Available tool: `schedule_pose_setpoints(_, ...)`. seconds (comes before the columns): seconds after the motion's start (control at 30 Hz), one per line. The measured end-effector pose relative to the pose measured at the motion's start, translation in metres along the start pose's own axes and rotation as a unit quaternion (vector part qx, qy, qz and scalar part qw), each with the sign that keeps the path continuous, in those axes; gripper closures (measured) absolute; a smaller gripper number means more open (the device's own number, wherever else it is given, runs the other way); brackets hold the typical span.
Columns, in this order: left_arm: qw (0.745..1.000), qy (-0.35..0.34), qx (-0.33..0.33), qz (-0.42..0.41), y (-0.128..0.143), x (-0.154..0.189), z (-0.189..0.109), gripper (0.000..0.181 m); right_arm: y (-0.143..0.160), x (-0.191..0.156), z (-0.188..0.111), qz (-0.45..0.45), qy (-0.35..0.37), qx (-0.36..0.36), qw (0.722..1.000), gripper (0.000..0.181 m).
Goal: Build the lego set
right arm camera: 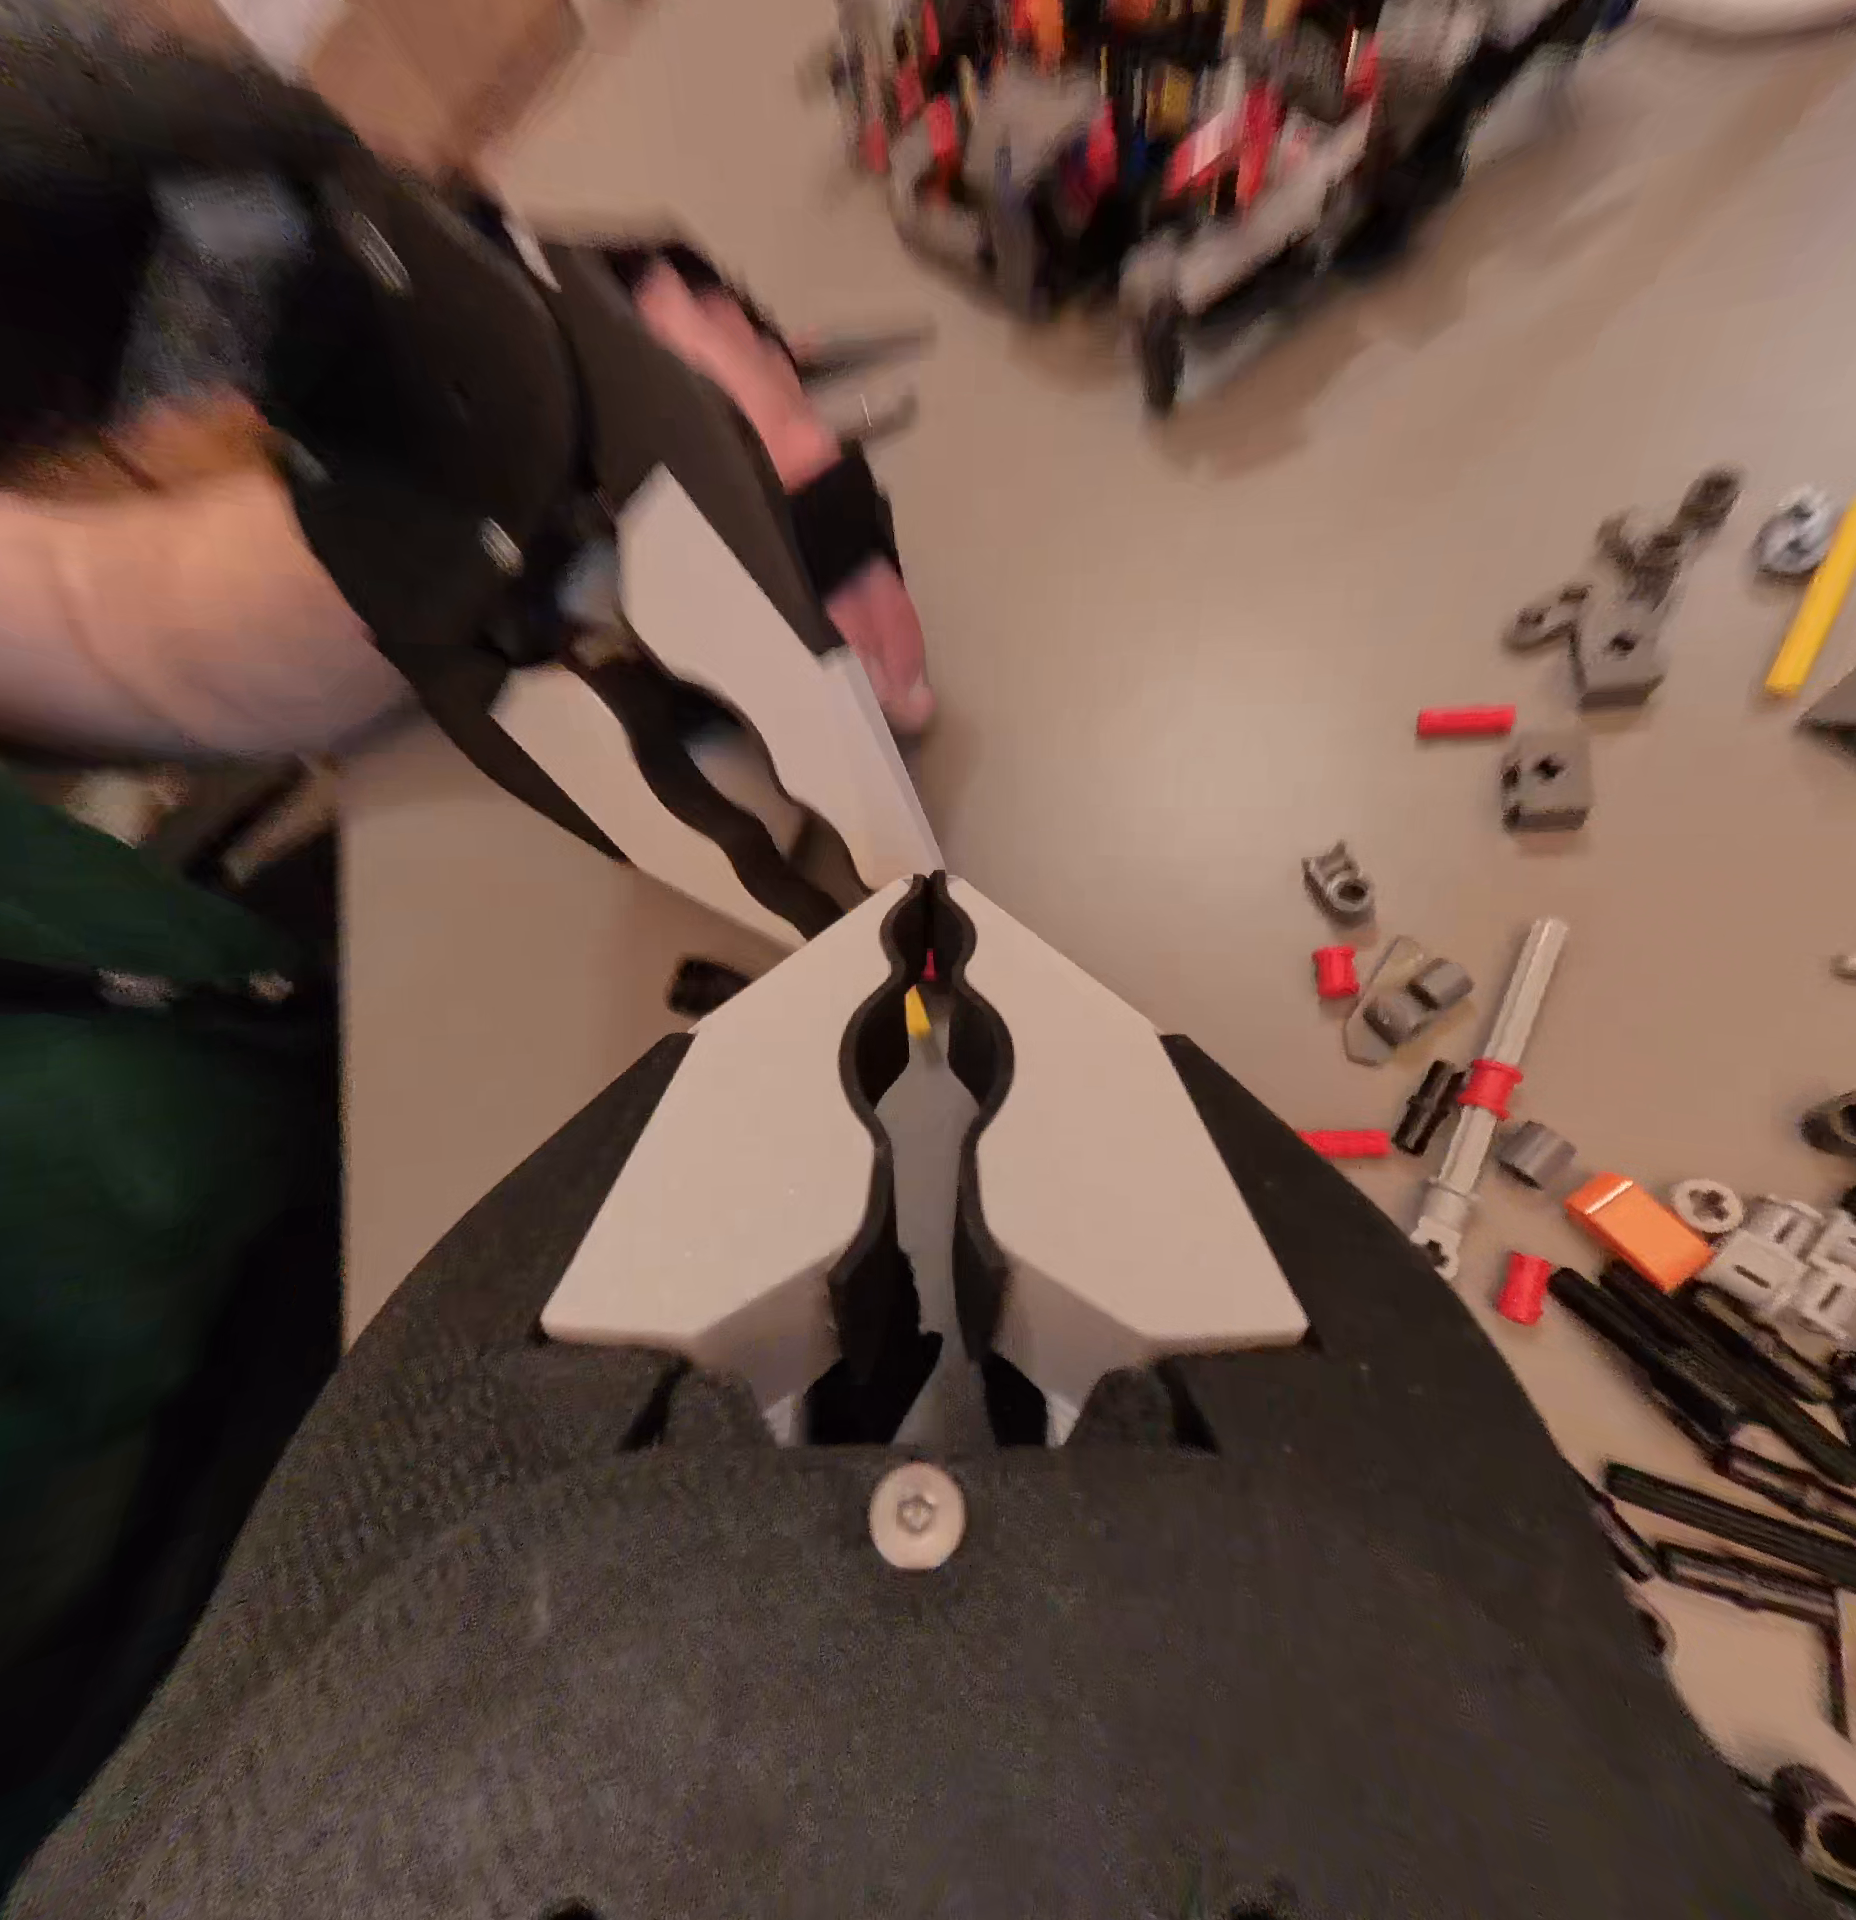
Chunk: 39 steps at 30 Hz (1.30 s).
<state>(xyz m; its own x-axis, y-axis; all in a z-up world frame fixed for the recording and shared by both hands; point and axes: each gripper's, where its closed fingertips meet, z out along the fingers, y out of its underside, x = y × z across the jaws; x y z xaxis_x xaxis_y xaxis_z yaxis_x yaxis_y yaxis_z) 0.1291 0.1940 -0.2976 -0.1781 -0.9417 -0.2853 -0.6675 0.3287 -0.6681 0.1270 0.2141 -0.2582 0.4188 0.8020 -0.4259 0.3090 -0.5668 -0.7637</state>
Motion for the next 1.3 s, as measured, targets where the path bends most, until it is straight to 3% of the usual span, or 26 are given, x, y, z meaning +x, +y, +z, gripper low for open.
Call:
schedule_pose_setpoints(0.2,1.0,-0.001,0.005,-0.001,-0.001,-0.001,0.001,0.168,-0.002,0.002,-0.009,-0.022,0.037,-0.004,0.999,0.181)
schedule_pose_setpoints(0.3,1.0,-0.009,0.003,0.001,-0.001,-0.003,0.001,0.167,-0.026,0.029,-0.032,-0.064,0.142,0.039,0.987,0.158)
schedule_pose_setpoints(0.4,1.0,-0.013,0.004,-0.004,0.001,-0.006,0.0,0.167,-0.035,0.068,-0.047,-0.102,0.262,-0.013,0.96,0.156)
schedule_pose_setpoints(0.47,1.0,-0.015,0.005,-0.006,0.002,-0.007,0.0,0.167,-0.038,0.089,-0.048,-0.128,0.297,-0.048,0.945,0.155)
schedule_pose_setpoints(0.63,1.0,-0.014,0.008,-0.011,0.002,-0.007,0.0,0.167,-0.03,0.13,-0.043,-0.137,0.322,-0.133,0.927,0.156)
schedule_pose_setpoints(1.03,1.0,-0.011,0.012,-0.018,0.002,-0.007,0.0,0.167,-0.017,0.154,-0.032,-0.135,0.3,-0.174,0.928,0.156)
schedule_pose_setpoints(1.3,1.0,-0.011,0.012,-0.017,0.002,-0.007,0.0,0.167,-0.015,0.153,-0.028,-0.133,0.29,-0.167,0.933,0.178)
